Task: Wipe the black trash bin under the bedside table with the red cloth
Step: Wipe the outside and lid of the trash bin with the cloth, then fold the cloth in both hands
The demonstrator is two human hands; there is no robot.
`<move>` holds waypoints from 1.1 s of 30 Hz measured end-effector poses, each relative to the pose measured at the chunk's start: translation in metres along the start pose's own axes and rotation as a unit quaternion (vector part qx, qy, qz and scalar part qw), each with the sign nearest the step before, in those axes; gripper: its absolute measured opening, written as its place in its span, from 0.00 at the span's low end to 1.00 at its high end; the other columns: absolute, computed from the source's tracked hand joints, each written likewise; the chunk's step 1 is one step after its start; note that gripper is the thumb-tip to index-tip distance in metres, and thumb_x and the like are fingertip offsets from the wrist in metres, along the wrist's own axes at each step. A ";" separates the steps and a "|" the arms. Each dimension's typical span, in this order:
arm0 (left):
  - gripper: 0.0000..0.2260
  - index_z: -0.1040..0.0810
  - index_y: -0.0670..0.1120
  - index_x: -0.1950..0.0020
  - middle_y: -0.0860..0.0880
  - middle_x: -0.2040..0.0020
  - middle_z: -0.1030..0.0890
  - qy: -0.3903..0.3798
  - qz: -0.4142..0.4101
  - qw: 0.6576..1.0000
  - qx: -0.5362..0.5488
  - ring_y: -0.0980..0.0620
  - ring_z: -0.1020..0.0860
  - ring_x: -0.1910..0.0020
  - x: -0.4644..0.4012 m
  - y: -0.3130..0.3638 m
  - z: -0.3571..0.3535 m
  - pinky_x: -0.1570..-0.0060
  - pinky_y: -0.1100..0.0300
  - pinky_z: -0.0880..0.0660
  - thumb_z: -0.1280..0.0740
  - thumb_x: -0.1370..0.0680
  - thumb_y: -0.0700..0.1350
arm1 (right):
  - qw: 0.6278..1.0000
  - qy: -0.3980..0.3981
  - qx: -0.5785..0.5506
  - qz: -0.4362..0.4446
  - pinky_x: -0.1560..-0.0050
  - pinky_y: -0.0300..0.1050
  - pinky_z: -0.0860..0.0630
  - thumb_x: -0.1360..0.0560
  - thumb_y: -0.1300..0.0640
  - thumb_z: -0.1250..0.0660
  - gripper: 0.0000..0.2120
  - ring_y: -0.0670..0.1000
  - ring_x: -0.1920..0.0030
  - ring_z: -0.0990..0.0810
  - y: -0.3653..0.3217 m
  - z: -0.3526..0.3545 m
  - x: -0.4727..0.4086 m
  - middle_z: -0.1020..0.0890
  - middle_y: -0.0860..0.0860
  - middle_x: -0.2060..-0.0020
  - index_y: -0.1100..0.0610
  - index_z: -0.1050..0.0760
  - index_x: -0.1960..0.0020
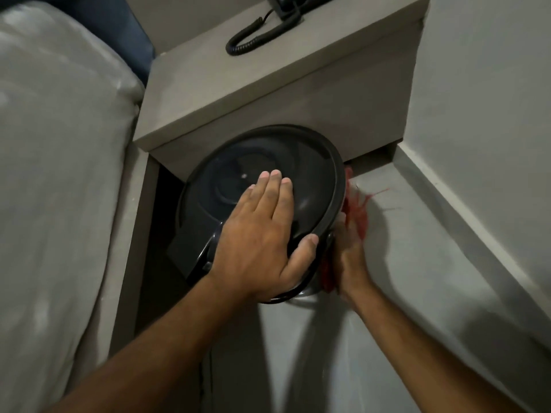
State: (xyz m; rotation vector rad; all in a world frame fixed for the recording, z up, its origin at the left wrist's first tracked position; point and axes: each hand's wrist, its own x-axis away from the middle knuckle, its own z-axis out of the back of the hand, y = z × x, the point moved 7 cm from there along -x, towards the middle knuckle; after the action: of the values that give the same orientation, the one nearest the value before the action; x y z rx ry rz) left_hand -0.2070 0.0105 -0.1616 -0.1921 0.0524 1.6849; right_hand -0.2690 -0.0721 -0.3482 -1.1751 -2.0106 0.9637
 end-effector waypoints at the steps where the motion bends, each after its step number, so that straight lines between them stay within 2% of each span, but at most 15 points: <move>1: 0.35 0.35 0.33 0.26 0.32 0.26 0.33 -0.001 -0.003 1.000 0.000 0.36 0.38 0.24 0.000 -0.001 -0.001 0.27 0.43 0.38 0.43 0.23 0.58 | 0.996 0.006 -0.048 -0.080 0.31 0.57 0.28 0.15 0.47 0.43 0.20 0.59 0.27 0.27 0.018 0.005 0.003 0.22 0.56 0.29 0.50 0.30 0.24; 4: 0.35 0.35 0.32 0.27 0.31 0.27 0.33 0.000 -0.005 1.000 0.005 0.34 0.37 0.25 -0.001 -0.002 -0.004 0.27 0.42 0.39 0.42 0.24 0.58 | 0.972 0.051 -0.085 -0.214 0.37 0.54 0.21 0.14 0.52 0.45 0.19 0.59 0.34 0.20 0.030 0.012 0.016 0.18 0.59 0.35 0.55 0.27 0.27; 8: 0.36 0.37 0.32 0.26 0.30 0.25 0.36 -0.055 0.006 0.998 0.044 0.33 0.40 0.24 -0.001 -0.002 0.001 0.26 0.40 0.41 0.42 0.26 0.57 | 0.981 0.058 -0.040 -0.180 0.31 0.58 0.25 0.14 0.58 0.48 0.19 0.58 0.34 0.19 -0.060 -0.015 0.011 0.21 0.59 0.32 0.52 0.28 0.27; 10: 0.36 0.41 0.33 0.24 0.32 0.23 0.41 -0.104 0.003 0.993 0.056 0.35 0.45 0.22 0.001 -0.002 0.007 0.24 0.43 0.48 0.43 0.24 0.56 | 0.985 0.051 -0.030 -0.161 0.40 0.52 0.18 0.13 0.59 0.50 0.19 0.53 0.42 0.14 -0.122 -0.026 0.012 0.18 0.58 0.36 0.53 0.29 0.27; 12: 0.32 0.47 0.36 0.22 0.35 0.20 0.46 -0.142 0.025 0.983 0.112 0.40 0.51 0.20 -0.001 -0.009 0.030 0.22 0.51 0.56 0.45 0.19 0.54 | 0.981 0.073 -0.044 -0.175 0.54 0.46 0.15 0.13 0.58 0.51 0.18 0.49 0.56 0.12 -0.183 -0.037 0.014 0.13 0.56 0.49 0.54 0.32 0.26; 15: 0.27 0.47 0.37 0.21 0.39 0.20 0.43 -0.158 0.161 0.927 0.299 0.46 0.48 0.20 -0.001 -0.033 0.083 0.24 0.59 0.54 0.45 0.16 0.49 | 0.973 0.129 -0.045 -0.187 0.67 0.45 0.16 0.13 0.54 0.49 0.21 0.48 0.68 0.13 -0.258 -0.060 0.023 0.14 0.57 0.62 0.59 0.36 0.23; 18: 0.23 0.32 0.41 0.26 0.43 0.26 0.30 -0.131 0.311 0.814 0.472 0.48 0.36 0.24 0.008 -0.050 0.164 0.29 0.67 0.44 0.43 0.17 0.52 | 0.966 0.098 -0.062 -0.232 0.61 0.52 0.14 0.16 0.49 0.45 0.24 0.54 0.61 0.11 -0.320 -0.123 0.044 0.13 0.61 0.57 0.64 0.32 0.27; 20: 0.21 0.18 0.47 0.43 0.47 0.41 0.16 -0.135 0.380 0.685 0.607 0.49 0.21 0.38 0.013 -0.046 0.213 0.40 0.72 0.31 0.39 0.24 0.60 | 0.963 0.069 -0.087 -0.246 0.50 0.58 0.15 0.20 0.49 0.39 0.25 0.59 0.52 0.12 -0.355 -0.177 0.062 0.14 0.65 0.49 0.64 0.28 0.30; 22: 0.20 0.16 0.46 0.50 0.43 0.47 0.14 -0.158 0.429 0.530 0.715 0.45 0.17 0.45 0.013 -0.032 0.261 0.39 0.56 0.24 0.34 0.28 0.62 | 0.962 0.048 -0.105 -0.247 0.45 0.61 0.18 0.24 0.55 0.36 0.22 0.62 0.47 0.14 -0.391 -0.231 0.082 0.15 0.65 0.45 0.64 0.25 0.33; 23: 0.19 0.17 0.46 0.49 0.39 0.48 0.14 -0.153 0.451 0.453 0.753 0.41 0.17 0.47 0.012 -0.026 0.281 0.41 0.48 0.22 0.30 0.30 0.60 | 0.961 0.052 -0.110 -0.247 0.50 0.61 0.16 0.26 0.58 0.35 0.20 0.61 0.50 0.13 -0.403 -0.250 0.093 0.14 0.64 0.48 0.63 0.23 0.36; 24: 0.18 0.18 0.46 0.48 0.38 0.51 0.14 -0.144 0.471 0.408 0.768 0.39 0.16 0.51 0.011 -0.026 0.311 0.48 0.46 0.19 0.28 0.30 0.58 | 0.960 0.056 -0.108 -0.251 0.56 0.59 0.15 0.28 0.59 0.35 0.18 0.60 0.55 0.12 -0.418 -0.271 0.105 0.13 0.63 0.52 0.62 0.20 0.40; 26: 0.16 0.18 0.44 0.45 0.39 0.55 0.14 -0.091 0.495 0.362 0.785 0.40 0.15 0.58 0.013 -0.032 0.360 0.61 0.50 0.19 0.28 0.29 0.51 | 0.955 0.059 -0.094 -0.275 0.61 0.56 0.15 0.29 0.62 0.36 0.15 0.60 0.59 0.12 -0.441 -0.302 0.128 0.12 0.62 0.57 0.61 0.14 0.49; 28: 0.08 0.17 0.41 0.47 0.34 0.51 0.15 -0.031 0.512 0.355 0.781 0.38 0.15 0.55 0.017 -0.049 0.408 0.57 0.46 0.18 0.30 0.25 0.39 | 0.947 0.056 -0.076 -0.306 0.58 0.58 0.15 0.29 0.63 0.37 0.15 0.61 0.59 0.12 -0.466 -0.326 0.146 0.13 0.64 0.57 0.61 0.12 0.53; 31: 0.11 0.15 0.46 0.56 0.33 0.51 0.16 -0.003 0.511 0.478 0.715 0.39 0.17 0.56 0.028 -0.073 0.471 0.50 0.39 0.20 0.32 0.26 0.31 | 0.947 0.034 -0.068 -0.312 0.44 0.60 0.19 0.27 0.60 0.33 0.19 0.62 0.52 0.13 -0.515 -0.346 0.163 0.14 0.65 0.48 0.63 0.19 0.38; 33: 0.15 0.16 0.52 0.54 0.42 0.52 0.13 -0.004 0.461 0.563 0.686 0.42 0.16 0.52 0.018 -0.087 0.508 0.51 0.43 0.18 0.31 0.25 0.32 | 0.961 0.016 -0.029 -0.274 0.46 0.56 0.18 0.28 0.58 0.26 0.22 0.60 0.49 0.14 -0.546 -0.347 0.153 0.15 0.64 0.44 0.60 0.21 0.35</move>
State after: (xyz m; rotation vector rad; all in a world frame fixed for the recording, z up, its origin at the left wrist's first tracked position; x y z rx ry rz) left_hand -0.1716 0.1132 0.3423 1.2495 1.6714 2.1091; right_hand -0.3063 -0.0234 0.3132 -0.5932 -2.1764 0.6010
